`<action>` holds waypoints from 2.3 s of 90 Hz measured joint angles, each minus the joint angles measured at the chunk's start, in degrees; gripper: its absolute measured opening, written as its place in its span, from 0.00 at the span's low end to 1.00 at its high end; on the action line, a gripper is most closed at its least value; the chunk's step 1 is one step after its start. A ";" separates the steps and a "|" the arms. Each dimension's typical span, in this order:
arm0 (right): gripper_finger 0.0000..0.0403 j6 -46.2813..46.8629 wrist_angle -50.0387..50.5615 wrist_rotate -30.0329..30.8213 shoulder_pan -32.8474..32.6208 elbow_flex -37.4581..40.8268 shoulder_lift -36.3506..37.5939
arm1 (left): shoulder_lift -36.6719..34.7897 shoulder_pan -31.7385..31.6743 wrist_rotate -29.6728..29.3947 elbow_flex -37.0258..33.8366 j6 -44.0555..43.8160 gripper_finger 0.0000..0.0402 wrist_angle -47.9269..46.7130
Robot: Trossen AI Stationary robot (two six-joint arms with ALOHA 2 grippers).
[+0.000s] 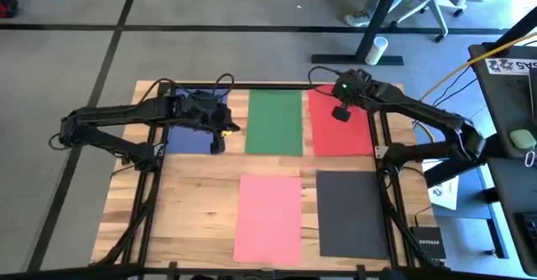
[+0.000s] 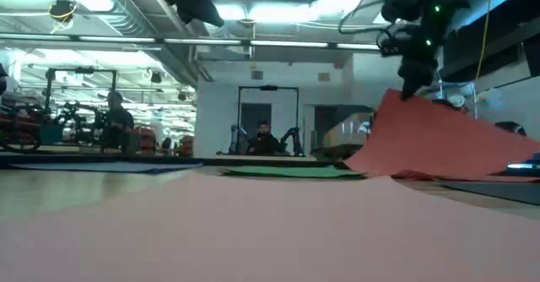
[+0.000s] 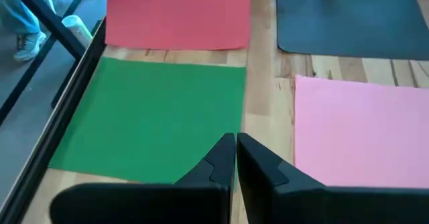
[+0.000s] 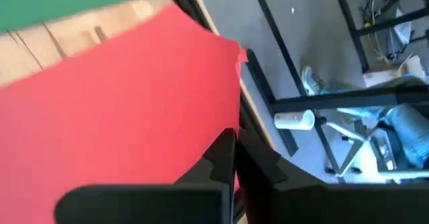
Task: Organize paper
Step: Stack the red paper on top of the other red paper
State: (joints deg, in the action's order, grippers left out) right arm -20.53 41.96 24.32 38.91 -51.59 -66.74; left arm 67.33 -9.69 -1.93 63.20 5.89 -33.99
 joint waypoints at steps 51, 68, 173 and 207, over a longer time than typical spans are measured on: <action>0.00 -4.07 -2.35 -2.11 10.36 3.85 1.36 | 0.15 -0.02 -0.02 0.00 -0.04 0.00 -0.01; 0.00 -3.66 -2.60 -2.62 10.35 3.85 1.46 | 0.15 -0.02 -0.02 0.00 0.02 0.00 -0.03; 0.00 12.74 -1.49 -2.68 12.88 4.09 1.24 | 0.15 -0.02 -0.02 -0.02 0.04 0.00 -1.39; 0.00 16.27 -1.45 -5.27 12.88 5.27 1.24 | 0.15 -0.02 -0.02 -0.02 -0.13 0.00 -1.37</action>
State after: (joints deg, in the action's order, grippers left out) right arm -4.26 40.51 19.05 51.79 -46.33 -65.49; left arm 67.48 -9.72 -1.96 63.18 5.76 -35.35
